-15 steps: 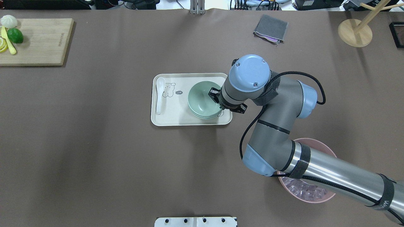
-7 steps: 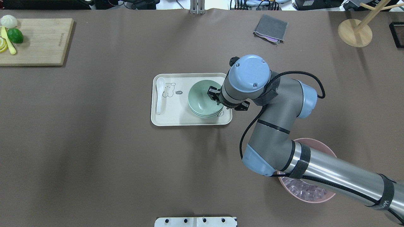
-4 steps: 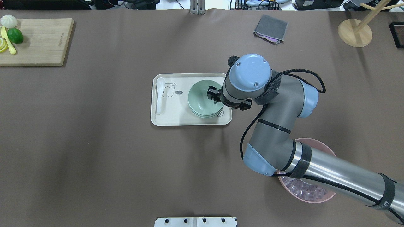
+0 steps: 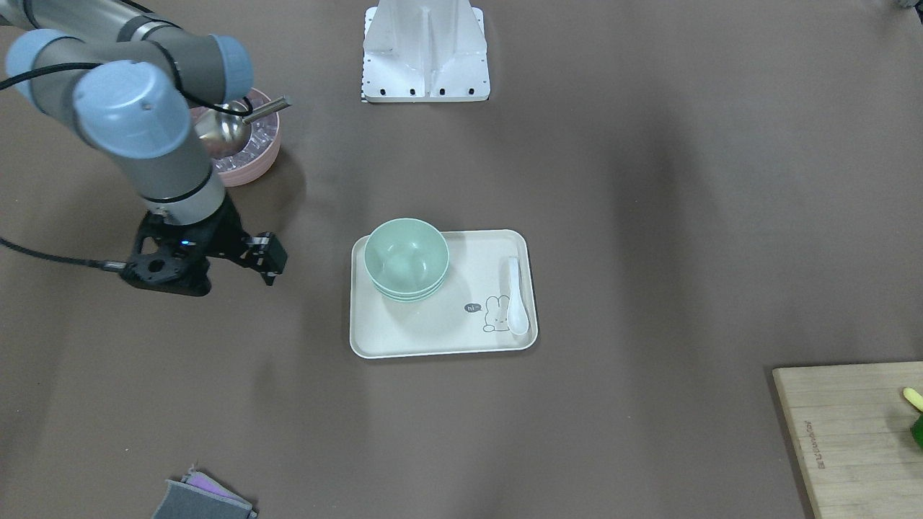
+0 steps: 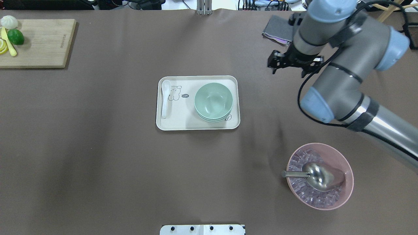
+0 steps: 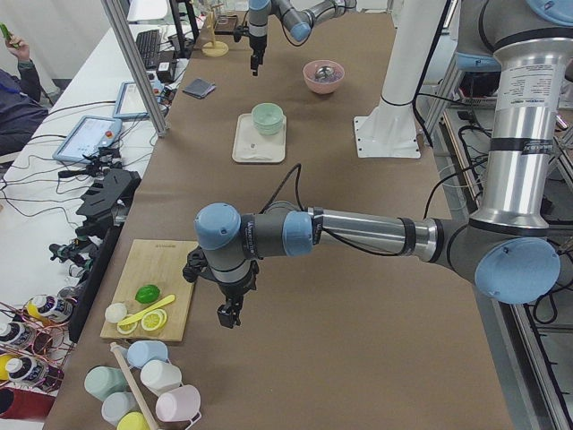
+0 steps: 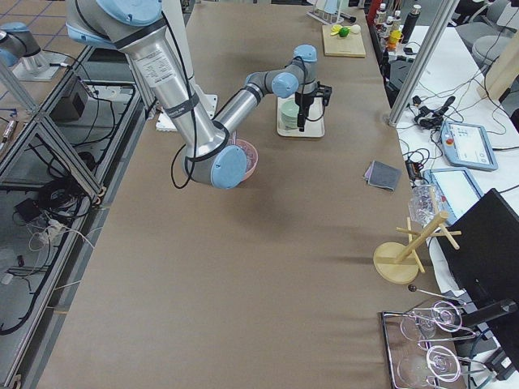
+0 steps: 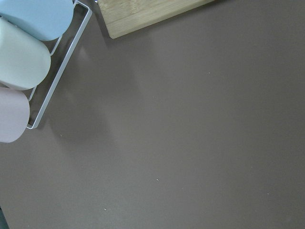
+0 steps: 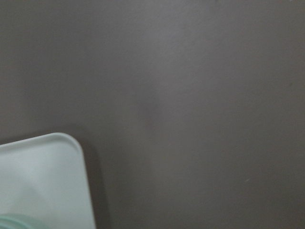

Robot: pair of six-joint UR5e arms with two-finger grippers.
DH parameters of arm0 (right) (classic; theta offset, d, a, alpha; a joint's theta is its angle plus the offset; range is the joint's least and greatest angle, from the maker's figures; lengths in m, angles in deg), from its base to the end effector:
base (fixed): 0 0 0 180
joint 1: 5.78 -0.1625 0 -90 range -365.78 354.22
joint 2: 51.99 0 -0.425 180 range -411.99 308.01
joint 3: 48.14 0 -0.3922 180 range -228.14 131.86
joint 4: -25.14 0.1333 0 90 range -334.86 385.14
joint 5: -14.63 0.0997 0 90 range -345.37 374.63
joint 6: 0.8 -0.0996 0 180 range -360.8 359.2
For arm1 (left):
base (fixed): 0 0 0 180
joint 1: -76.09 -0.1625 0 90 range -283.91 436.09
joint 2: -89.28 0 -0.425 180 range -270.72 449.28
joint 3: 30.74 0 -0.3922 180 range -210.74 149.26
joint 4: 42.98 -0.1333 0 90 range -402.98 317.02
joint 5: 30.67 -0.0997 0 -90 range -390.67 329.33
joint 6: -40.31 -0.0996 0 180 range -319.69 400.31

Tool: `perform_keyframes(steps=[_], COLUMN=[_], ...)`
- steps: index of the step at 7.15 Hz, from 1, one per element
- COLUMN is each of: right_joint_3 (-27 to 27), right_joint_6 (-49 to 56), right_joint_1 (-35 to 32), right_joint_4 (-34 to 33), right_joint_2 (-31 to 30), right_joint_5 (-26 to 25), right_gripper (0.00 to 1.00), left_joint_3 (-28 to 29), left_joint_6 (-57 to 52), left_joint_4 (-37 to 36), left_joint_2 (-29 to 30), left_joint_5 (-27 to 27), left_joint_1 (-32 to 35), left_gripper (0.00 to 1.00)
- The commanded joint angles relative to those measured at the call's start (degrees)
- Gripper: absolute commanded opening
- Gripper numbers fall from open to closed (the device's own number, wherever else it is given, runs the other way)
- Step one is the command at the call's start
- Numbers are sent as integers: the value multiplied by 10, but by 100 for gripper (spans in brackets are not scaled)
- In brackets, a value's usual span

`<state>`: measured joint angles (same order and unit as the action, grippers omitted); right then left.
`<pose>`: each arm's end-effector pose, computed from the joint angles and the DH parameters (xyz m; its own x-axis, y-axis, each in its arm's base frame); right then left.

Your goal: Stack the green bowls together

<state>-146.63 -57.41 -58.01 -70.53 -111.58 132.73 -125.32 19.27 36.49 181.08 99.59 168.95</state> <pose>-0.3310 -0.5682 0.3016 0.7245 0.1424 0.6744 -0.1683 0.9854 -0.0274 -0.0936 -0.4930 0.6267 0.7270 0.2785 -0.6276 -0.2263 0.9602 0.1639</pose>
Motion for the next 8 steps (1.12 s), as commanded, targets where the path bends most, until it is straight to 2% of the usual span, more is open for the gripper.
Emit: perform_keyframes(steps=[1,3,6,8], right_joint_3=[-42,-88,-75,-83], right_joint_6=[194,395,641,658], right_joint_1=[-110,-211,-351,-388], right_joint_4=[-21,-90,-116,-104], right_joint_2=[-101,-189,-301,-383], right_joint_5=[51,53,51,45], right_gripper=[100,100,100,100], left_joint_3=[-64,-75,-73,-72], left_joint_6=[42,43,43,43], left_joint_4=[6,25,25,24], left_joint_2=[-44,-59,-58,-58], left_joint_5=[4,4,4,4], left_joint_1=[0,0,0,0], left_gripper=[98,98,98,98])
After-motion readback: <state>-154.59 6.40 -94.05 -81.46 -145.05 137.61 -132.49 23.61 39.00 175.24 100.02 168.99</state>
